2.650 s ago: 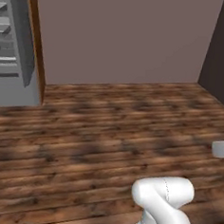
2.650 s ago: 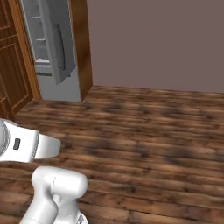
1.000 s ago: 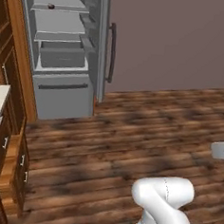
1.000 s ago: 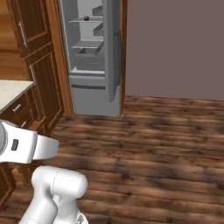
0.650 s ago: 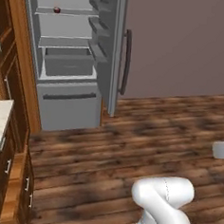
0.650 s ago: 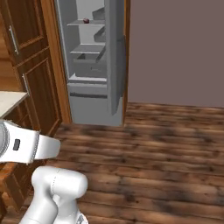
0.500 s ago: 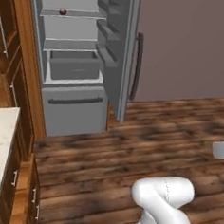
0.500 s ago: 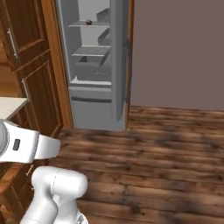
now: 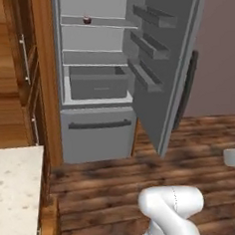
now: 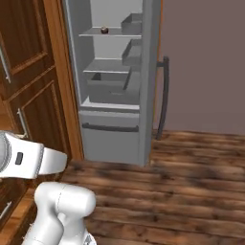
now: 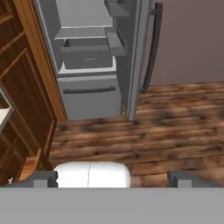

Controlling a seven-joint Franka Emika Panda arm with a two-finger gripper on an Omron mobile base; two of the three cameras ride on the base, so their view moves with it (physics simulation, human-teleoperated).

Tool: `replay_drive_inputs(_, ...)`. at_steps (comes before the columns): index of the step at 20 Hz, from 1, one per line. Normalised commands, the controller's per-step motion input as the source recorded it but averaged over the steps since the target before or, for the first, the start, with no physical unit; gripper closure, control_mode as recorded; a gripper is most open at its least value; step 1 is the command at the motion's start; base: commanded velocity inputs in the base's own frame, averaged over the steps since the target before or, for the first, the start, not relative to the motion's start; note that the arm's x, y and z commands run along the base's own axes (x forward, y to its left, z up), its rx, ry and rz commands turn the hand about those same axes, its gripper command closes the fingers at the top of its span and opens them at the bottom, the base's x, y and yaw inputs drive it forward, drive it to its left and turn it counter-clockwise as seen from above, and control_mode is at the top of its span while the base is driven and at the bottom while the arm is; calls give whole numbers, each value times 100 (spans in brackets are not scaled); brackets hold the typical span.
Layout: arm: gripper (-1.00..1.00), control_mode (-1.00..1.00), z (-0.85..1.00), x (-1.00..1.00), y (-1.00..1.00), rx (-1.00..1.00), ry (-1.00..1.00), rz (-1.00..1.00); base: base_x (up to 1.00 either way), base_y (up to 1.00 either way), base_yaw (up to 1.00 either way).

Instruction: Take the cupcake and cake from the fridge and place them on the empty tray on the dining counter.

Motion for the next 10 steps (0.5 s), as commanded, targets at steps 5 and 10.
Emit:
replay_drive_inputs(5,-100,100,0,0,0,0,0,0,100,90,3)
replay_drive_inputs(10,-100,100,0,0,0,0,0,0,100,15,9)
